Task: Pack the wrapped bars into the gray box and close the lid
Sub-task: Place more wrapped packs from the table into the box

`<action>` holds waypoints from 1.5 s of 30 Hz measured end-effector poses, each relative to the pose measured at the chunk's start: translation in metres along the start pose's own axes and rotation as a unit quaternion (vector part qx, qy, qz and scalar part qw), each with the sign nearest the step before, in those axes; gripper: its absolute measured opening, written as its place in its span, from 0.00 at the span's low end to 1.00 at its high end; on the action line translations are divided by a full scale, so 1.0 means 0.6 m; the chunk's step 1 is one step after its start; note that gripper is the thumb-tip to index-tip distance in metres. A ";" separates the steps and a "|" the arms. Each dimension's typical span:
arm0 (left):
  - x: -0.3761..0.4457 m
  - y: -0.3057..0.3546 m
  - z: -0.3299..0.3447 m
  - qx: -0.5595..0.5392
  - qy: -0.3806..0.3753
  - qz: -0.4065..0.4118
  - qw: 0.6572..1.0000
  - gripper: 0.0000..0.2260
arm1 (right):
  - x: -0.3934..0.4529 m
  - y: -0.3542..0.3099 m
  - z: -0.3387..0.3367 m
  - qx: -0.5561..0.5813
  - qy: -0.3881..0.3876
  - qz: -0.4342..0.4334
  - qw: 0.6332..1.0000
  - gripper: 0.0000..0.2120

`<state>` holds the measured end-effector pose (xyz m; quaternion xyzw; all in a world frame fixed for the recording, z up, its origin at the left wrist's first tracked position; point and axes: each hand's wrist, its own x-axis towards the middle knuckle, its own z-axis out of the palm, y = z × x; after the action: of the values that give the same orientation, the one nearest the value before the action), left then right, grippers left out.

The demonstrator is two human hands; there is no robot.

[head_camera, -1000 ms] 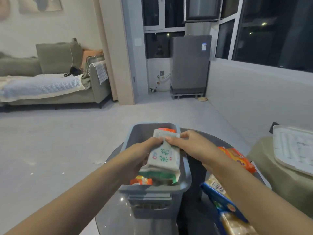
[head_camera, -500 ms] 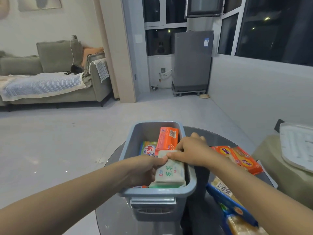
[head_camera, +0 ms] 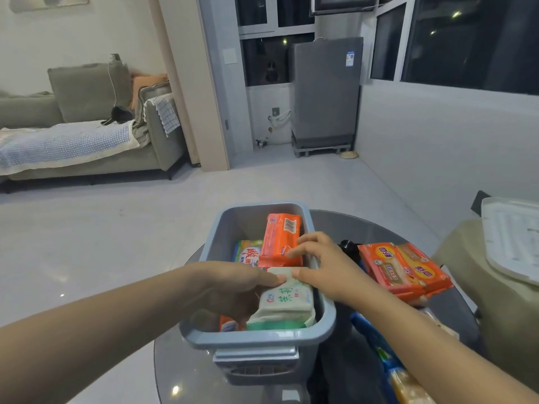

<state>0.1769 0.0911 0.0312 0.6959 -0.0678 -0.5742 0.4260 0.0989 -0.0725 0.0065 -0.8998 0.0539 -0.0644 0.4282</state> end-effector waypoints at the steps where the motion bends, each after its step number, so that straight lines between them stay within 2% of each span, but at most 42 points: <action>1: 0.003 -0.002 -0.003 0.003 -0.003 -0.001 1.000 0.13 | 0.001 0.001 0.001 0.001 -0.003 0.000 1.000 0.13; 5: 0.008 -0.001 -0.007 0.026 -0.007 -0.009 1.000 0.10 | 0.002 0.005 0.004 0.013 -0.006 0.000 1.000 0.15; 10: 0.021 -0.015 0.004 0.007 0.037 -0.014 0.999 0.11 | -0.001 0.009 0.000 0.034 -0.024 -0.006 0.999 0.15; 12: 0.033 -0.023 0.015 0.012 0.053 -0.010 0.998 0.08 | -0.004 0.010 -0.002 0.051 -0.026 -0.007 0.998 0.14; 14: 0.044 -0.026 0.023 0.074 0.101 -0.002 0.992 0.08 | -0.006 0.011 -0.002 0.062 -0.023 -0.010 0.998 0.13; 17: 0.054 -0.026 0.025 0.182 0.163 -0.008 0.970 0.16 | -0.009 0.014 0.001 0.074 -0.015 -0.021 0.997 0.13; 22: 0.070 -0.008 0.019 0.298 0.192 -0.047 0.934 0.12 | -0.008 0.017 0.006 0.082 -0.003 -0.021 0.996 0.15; 25: 0.079 -0.004 0.018 0.301 0.193 -0.067 0.931 0.13 | -0.009 0.022 0.007 0.079 0.000 -0.026 0.997 0.14; 28: 0.086 -0.014 0.013 0.385 0.228 -0.023 0.894 0.16 | -0.008 0.025 0.010 0.081 0.006 -0.026 0.996 0.14; 30: 0.085 -0.021 0.013 0.400 0.238 -0.005 0.885 0.17 | -0.008 0.027 0.011 0.086 0.011 -0.032 0.996 0.13; 32: 0.083 -0.021 0.013 0.394 0.238 -0.002 0.888 0.17 | -0.010 0.030 0.011 0.097 0.011 -0.040 0.994 0.12; 36: 0.072 -0.008 0.018 0.290 0.179 -0.040 0.939 0.13 | -0.020 0.034 0.009 0.130 0.010 -0.065 0.989 0.13; 38: 0.062 -0.003 0.022 0.295 0.168 -0.050 0.939 0.15 | -0.027 0.036 0.008 0.142 0.014 -0.070 0.987 0.13; 41: 0.042 0.005 0.025 0.342 0.214 0.018 0.915 0.15 | -0.043 0.040 0.008 0.149 0.020 -0.073 0.986 0.13; 43: 0.024 0.011 0.022 0.308 0.239 0.052 0.920 0.15 | -0.055 0.043 0.007 0.149 0.022 -0.072 0.986 0.14; 45: 0.006 0.015 0.026 0.329 0.302 0.108 0.888 0.16 | -0.067 0.048 0.005 0.152 0.029 -0.073 0.985 0.15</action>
<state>0.1683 0.0755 0.0348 0.9241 -0.1963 -0.2317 0.2321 0.0587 -0.0822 -0.0203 -0.8238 -0.0101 -0.1289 0.5520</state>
